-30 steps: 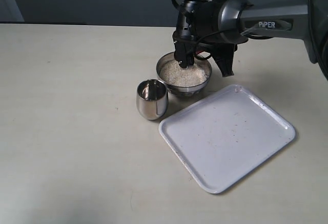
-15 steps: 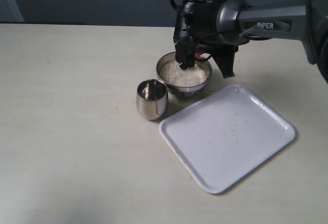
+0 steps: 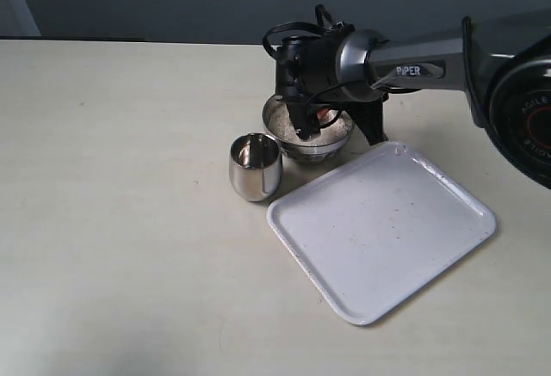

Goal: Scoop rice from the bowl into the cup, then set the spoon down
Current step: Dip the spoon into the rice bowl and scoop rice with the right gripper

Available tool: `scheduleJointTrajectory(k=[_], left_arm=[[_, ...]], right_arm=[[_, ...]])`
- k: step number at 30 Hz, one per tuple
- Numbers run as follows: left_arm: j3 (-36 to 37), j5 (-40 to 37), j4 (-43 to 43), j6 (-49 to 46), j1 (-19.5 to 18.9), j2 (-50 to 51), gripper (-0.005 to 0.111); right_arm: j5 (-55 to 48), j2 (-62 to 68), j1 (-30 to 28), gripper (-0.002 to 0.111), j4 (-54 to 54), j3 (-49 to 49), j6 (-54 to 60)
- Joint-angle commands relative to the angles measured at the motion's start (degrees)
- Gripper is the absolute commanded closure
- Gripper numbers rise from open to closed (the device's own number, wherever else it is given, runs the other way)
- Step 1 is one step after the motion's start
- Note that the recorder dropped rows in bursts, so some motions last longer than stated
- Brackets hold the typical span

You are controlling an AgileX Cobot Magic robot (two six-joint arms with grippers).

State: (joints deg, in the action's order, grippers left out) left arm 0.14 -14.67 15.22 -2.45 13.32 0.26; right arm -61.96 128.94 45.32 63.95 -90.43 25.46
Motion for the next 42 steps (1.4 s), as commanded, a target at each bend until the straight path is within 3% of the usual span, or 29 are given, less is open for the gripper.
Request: scheduleJointTrajectory(k=[1, 10, 21, 28, 42], left_arm=[[-0.1, 0.5, -0.1, 0.4, 0.4, -0.3, 0.106], [-0.1, 0.5, -0.1, 0.4, 0.4, -0.3, 0.106], [-0.1, 0.5, -0.1, 0.4, 0.4, -0.3, 0.106], [-0.1, 0.5, -0.1, 0.4, 0.4, -0.3, 0.106], [-0.1, 0.5, -0.1, 0.4, 0.4, -0.3, 0.106]], right_arm=[[-0.3, 0.0, -0.1, 0.109, -1.3, -0.2, -0.1], [1.2, -0.6, 0.4, 0.109, -10.9, -0.2, 9.5], [-1.5, -1.4, 0.3, 0.109, -12.7, -1.9, 9.8], [-2.2, -1.4, -0.6, 0.109, -23.0, -6.3, 13.0], [-7.8, -1.4, -2.1, 0.109, -24.1, -6.4, 13.0]])
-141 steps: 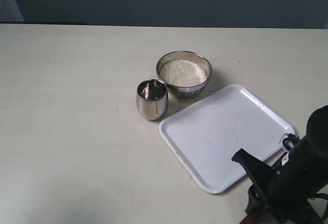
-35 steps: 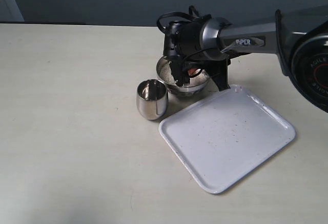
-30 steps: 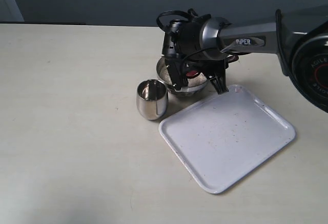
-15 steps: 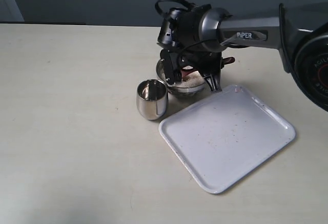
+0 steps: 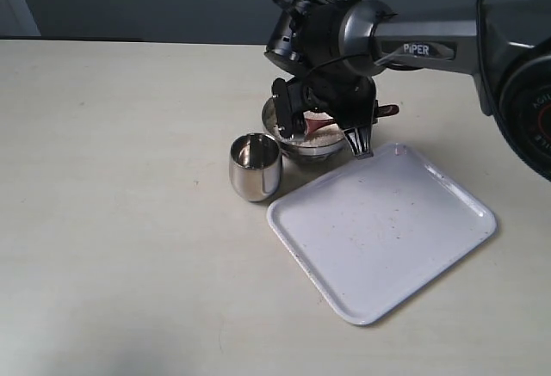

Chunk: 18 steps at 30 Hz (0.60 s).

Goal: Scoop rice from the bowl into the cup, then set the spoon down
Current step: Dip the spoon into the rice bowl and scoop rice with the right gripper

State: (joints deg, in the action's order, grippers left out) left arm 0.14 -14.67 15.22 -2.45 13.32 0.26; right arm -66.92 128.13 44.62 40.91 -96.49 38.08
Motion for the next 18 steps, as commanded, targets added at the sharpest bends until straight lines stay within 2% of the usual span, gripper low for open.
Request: scheduleJointTrajectory(k=[1, 18], left_arm=[[-0.1, 0.5, -0.1, 0.4, 0.4, -0.3, 0.106], [-0.1, 0.5, -0.1, 0.4, 0.4, -0.3, 0.106]], right_arm=[[-3.0, -0.6, -1.9, 0.109, -1.6, -0.5, 0.4], [-3.0, -0.6, -5.3, 0.109, -9.0, -4.4, 0.4]])
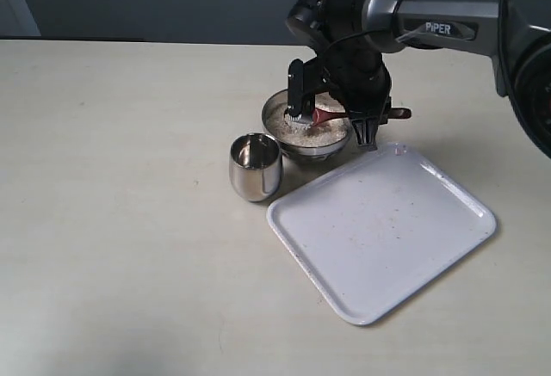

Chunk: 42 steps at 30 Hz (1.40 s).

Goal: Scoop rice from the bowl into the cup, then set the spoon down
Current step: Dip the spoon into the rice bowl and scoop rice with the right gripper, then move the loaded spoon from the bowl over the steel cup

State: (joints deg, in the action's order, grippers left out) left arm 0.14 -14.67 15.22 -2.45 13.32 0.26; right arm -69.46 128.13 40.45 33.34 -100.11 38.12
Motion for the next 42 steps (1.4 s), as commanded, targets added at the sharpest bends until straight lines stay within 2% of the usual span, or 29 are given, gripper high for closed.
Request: scheduleJointTrajectory(k=[1, 22, 42], left_arm=[[-0.1, 0.5, -0.1, 0.4, 0.4, -0.3, 0.106], [-0.1, 0.5, -0.1, 0.4, 0.4, -0.3, 0.106], [-0.1, 0.5, -0.1, 0.4, 0.4, -0.3, 0.106]], right_arm=[[-0.5, -0.6, -1.3, 0.109, -1.4, -0.8, 0.4], [-0.5, -0.7, -2.8, 0.109, -11.4, -0.8, 0.4], [-0.5, -3.3, -2.8, 0.109, -14.6, -0.8, 0.4]])
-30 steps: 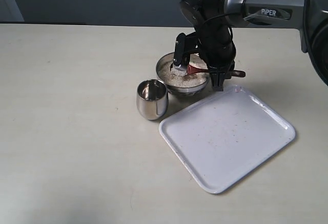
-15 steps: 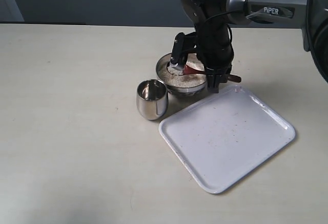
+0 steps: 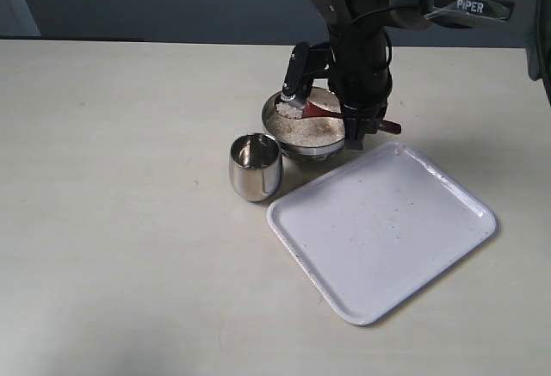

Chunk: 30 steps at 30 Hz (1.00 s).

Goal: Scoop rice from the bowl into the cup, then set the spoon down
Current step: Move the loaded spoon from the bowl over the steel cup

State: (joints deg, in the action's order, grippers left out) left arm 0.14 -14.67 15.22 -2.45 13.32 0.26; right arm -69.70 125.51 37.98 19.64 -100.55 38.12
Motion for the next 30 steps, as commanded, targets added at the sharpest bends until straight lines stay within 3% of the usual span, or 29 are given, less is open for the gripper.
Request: scheduleJointTrajectory(k=[1, 30], left_arm=[[-0.1, 0.5, -0.1, 0.4, 0.4, -0.3, 0.106], [-0.1, 0.5, -0.1, 0.4, 0.4, -0.3, 0.106]], right_arm=[[-0.3, -0.7, -0.3, 0.109, -0.9, -0.3, 0.4], [-0.3, -4.7, -0.2, 0.109, -5.7, -0.3, -3.5]])
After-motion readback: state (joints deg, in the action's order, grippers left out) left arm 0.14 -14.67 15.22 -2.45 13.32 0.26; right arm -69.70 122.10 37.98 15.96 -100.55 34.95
